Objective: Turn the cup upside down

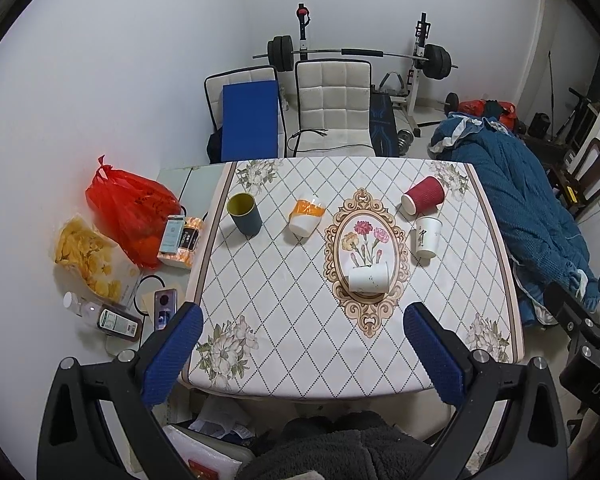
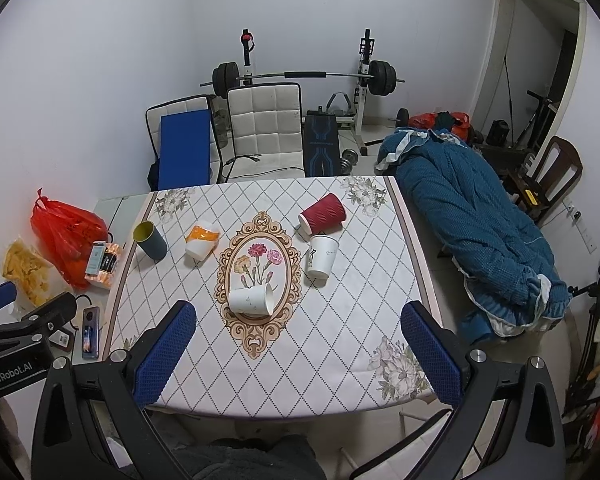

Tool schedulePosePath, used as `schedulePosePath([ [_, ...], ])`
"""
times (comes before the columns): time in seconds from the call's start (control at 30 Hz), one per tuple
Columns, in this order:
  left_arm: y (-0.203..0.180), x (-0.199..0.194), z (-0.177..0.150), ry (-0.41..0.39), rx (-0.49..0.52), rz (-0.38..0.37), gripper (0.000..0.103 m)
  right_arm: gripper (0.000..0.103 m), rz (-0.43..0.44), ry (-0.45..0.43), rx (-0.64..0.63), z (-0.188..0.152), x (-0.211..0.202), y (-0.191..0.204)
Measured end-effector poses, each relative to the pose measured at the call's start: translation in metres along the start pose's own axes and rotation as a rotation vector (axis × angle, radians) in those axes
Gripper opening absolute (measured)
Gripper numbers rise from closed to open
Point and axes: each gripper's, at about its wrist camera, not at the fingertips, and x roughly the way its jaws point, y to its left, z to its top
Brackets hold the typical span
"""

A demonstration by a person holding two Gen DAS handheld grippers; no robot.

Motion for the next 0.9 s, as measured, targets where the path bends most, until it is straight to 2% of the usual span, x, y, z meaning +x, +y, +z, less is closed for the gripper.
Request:
schedulePosePath([
  [0.9,-0.009,-0.006,0.012,-0.016,0.015,-0.002,0.103,0.103,0.004,-0.002,0.014,0.001,-0.004,-0.001],
])
